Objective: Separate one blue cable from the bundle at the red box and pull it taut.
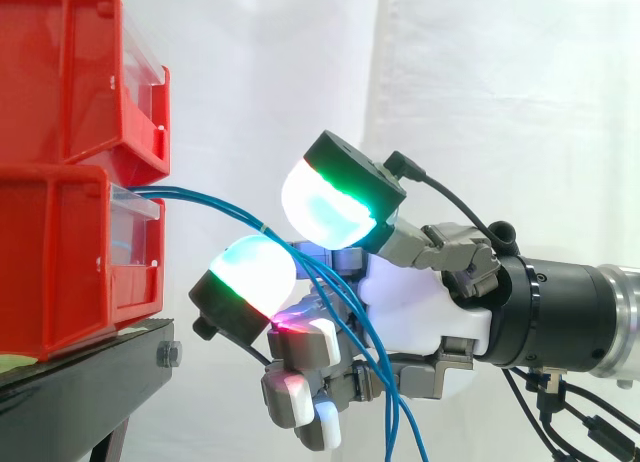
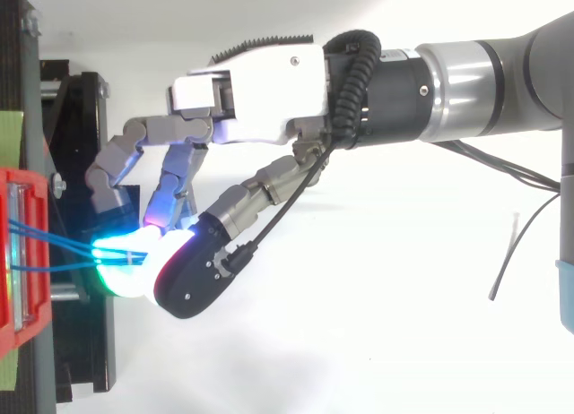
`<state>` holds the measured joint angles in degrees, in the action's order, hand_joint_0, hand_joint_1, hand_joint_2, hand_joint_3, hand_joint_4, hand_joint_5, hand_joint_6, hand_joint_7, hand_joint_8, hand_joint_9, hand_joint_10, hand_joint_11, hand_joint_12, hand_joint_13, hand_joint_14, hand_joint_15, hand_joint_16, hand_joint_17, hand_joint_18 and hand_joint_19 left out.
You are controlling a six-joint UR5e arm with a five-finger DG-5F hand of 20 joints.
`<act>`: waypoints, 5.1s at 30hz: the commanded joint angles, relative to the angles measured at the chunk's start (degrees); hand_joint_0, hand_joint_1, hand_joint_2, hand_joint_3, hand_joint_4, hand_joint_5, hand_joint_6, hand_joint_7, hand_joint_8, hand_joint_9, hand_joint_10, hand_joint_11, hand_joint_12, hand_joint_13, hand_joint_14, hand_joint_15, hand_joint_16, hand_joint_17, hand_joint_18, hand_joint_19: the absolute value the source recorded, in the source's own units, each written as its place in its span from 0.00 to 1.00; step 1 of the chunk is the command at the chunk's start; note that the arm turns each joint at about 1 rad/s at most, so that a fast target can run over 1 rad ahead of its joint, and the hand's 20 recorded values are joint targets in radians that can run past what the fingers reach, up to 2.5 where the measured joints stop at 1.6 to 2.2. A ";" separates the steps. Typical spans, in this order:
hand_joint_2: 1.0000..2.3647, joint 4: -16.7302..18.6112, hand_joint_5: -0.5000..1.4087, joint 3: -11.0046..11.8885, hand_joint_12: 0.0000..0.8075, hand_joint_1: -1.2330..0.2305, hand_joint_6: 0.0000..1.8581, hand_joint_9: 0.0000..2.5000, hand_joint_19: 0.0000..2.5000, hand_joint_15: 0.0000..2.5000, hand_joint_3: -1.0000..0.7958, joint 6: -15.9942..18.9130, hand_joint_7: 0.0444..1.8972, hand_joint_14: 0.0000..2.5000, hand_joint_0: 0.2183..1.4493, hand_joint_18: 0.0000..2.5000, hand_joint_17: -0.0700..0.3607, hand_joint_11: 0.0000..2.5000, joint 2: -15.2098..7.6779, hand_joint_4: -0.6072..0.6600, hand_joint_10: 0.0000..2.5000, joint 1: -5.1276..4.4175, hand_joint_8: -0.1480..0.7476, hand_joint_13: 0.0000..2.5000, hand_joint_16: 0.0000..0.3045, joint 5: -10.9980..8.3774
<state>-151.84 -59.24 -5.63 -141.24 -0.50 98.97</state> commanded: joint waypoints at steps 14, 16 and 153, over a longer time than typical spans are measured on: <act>0.00 -0.03 0.16 0.00 0.45 0.21 0.50 0.42 0.34 0.29 0.29 0.00 0.57 0.01 0.48 0.35 0.41 0.40 0.00 0.42 0.01 -0.02 0.49 0.40 0.16 0.00; 0.00 -0.03 0.16 0.00 0.44 0.21 0.50 0.43 0.33 0.30 0.28 0.00 0.57 0.01 0.48 0.36 0.41 0.40 0.00 0.43 0.01 -0.02 0.48 0.40 0.16 0.00; 0.00 -1.26 0.21 0.00 0.43 0.46 0.45 0.57 0.39 0.39 0.28 -0.26 0.55 0.01 0.32 0.38 0.41 0.44 0.00 0.49 0.01 0.33 0.46 0.46 0.16 1.84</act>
<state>-153.11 -59.18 -5.83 -141.24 -0.17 100.74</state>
